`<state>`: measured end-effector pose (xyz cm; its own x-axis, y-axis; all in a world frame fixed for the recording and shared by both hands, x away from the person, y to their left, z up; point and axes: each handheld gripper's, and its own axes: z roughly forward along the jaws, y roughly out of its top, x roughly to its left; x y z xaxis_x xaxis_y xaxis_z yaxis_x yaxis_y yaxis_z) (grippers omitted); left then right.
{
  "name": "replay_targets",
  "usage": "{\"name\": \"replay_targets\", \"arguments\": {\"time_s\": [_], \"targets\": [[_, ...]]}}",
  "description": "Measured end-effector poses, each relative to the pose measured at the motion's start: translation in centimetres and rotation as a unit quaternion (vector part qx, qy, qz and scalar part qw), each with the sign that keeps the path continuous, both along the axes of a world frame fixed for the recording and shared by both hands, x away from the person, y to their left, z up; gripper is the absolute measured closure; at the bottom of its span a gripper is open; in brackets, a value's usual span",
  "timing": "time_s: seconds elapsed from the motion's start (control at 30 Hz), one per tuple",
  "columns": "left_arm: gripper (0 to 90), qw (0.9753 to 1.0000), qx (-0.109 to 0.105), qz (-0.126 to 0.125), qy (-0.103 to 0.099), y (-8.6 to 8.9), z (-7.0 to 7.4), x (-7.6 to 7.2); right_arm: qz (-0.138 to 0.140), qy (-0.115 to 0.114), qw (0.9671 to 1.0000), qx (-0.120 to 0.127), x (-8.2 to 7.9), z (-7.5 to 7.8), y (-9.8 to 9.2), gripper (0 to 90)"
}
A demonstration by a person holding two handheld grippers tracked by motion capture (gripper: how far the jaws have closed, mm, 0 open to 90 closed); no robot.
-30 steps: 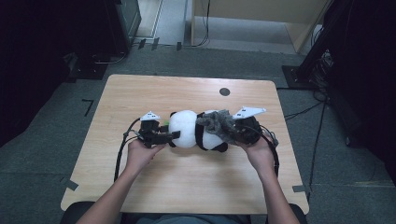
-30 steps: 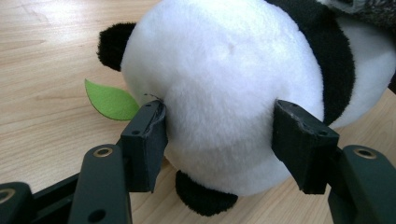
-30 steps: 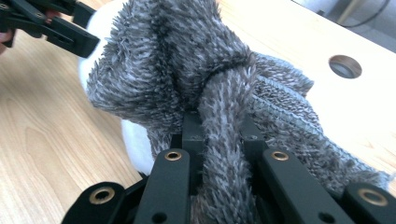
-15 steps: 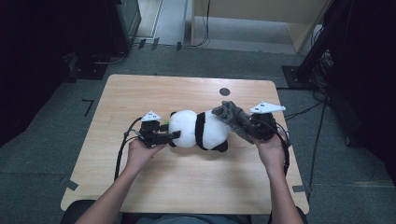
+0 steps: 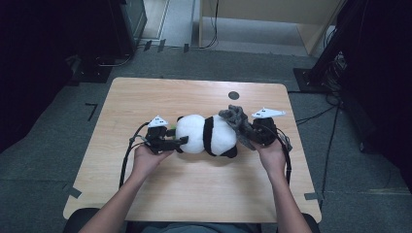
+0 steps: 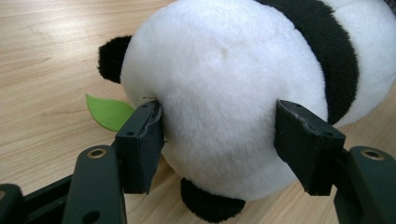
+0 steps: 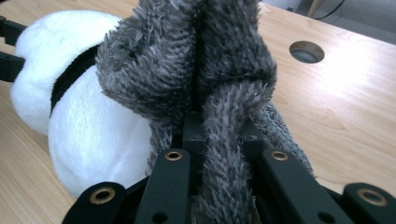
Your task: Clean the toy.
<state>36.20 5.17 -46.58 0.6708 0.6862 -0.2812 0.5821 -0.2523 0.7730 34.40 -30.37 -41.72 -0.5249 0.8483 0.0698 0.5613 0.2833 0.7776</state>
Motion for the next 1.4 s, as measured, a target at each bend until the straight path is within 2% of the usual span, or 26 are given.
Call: {"name": "replay_targets", "arguments": {"time_s": [0.2,0.4,0.6,0.83,0.9,1.0,1.1,1.2,1.33,1.4], "targets": [[33.7,1.0000,-0.004,0.000,-0.001,-0.1,-0.2,0.0,0.004,0.012,0.9998,0.016,-0.2,-0.9,-0.5,79.8],[33.7,1.0000,-0.003,0.001,-0.006,-0.2,-0.1,-0.1,0.003,0.022,0.9997,0.013,-0.4,-1.7,-0.6,80.1],[34.0,0.9999,-0.007,0.000,-0.011,-0.1,-0.3,-0.2,-0.002,0.054,0.9982,0.025,-0.1,-2.9,-0.9,80.3],[34.5,0.9998,-0.015,0.004,-0.010,-0.2,-0.5,-0.1,-0.007,0.068,0.9973,0.026,0.3,-3.6,-0.7,80.4],[34.4,0.9998,-0.015,0.005,-0.010,-0.2,-0.5,-0.1,-0.005,0.075,0.9970,0.018,0.5,-4.2,-0.7,80.5],[34.4,0.9998,-0.015,0.006,-0.008,-0.1,-0.6,-0.1,-0.004,0.101,0.9949,0.002,0.8,-5.1,-0.3,80.6],[34.2,0.9999,-0.014,0.005,-0.006,0.0,-0.6,-0.1,-0.003,0.107,0.9942,-0.007,0.9,-5.6,0.1,80.6],[33.9,0.9999,-0.015,0.003,-0.005,0.1,-0.6,0.0,-0.005,0.118,0.9930,-0.001,1.2,-6.2,0.0,80.6],[33.7,0.9999,-0.015,0.003,-0.005,0.1,-0.6,0.0,-0.003,0.137,0.9905,-0.012,1.7,-7.1,0.3,80.5],[33.4,0.9998,-0.018,0.004,-0.005,0.2,-0.6,0.0,-0.004,0.144,0.9896,0.001,2.0,-7.0,0.0,80.3]]}}
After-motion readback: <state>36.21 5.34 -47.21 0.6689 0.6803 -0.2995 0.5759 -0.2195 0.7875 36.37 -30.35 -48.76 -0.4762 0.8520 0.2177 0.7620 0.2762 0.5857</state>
